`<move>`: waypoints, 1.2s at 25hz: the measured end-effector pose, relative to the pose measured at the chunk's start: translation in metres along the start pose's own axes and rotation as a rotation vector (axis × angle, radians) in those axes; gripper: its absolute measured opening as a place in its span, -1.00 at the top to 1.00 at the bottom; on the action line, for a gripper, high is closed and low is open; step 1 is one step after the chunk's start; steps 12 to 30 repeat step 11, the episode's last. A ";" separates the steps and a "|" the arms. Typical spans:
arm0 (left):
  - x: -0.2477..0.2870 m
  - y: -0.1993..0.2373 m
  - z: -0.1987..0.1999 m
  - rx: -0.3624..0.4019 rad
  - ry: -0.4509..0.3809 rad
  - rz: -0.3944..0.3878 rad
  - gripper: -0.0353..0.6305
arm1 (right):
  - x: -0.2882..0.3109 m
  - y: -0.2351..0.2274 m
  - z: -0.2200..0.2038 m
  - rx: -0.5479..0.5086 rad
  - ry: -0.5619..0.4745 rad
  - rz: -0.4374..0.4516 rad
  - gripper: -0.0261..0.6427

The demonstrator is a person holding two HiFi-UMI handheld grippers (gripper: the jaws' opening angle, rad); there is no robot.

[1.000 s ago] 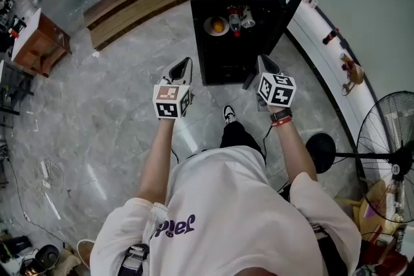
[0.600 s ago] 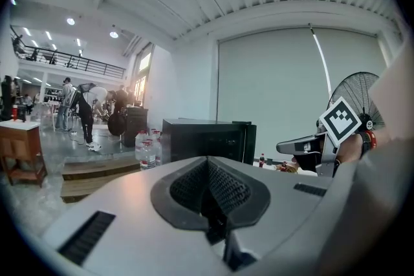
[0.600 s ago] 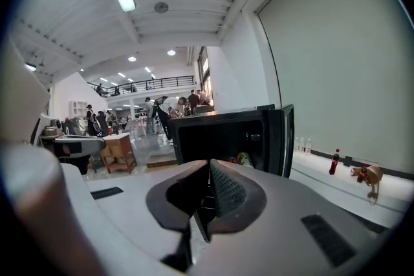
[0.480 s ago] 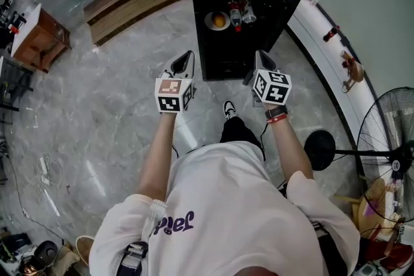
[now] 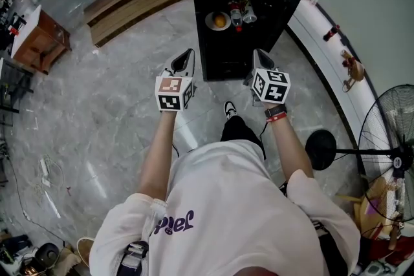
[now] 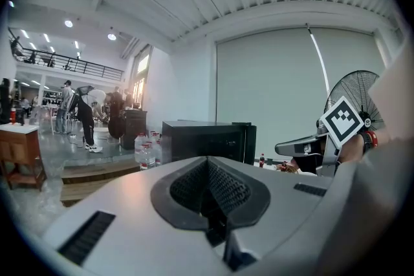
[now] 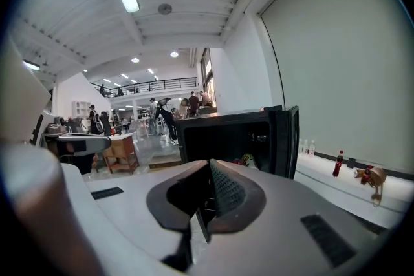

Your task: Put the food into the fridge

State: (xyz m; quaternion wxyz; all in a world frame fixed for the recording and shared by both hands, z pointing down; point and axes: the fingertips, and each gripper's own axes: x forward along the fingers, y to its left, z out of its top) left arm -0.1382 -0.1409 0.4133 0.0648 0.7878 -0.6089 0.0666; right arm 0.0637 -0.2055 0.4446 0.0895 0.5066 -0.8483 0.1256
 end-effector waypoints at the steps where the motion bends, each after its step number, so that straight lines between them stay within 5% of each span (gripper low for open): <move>1: 0.001 0.001 0.000 0.000 -0.001 0.000 0.84 | 0.001 0.001 0.000 -0.002 0.000 0.002 0.88; 11: 0.040 0.035 -0.022 -0.025 0.024 0.032 0.84 | 0.060 -0.008 -0.013 -0.008 0.035 0.025 0.88; 30: 0.040 0.035 -0.022 -0.025 0.024 0.032 0.84 | 0.060 -0.008 -0.013 -0.008 0.035 0.025 0.88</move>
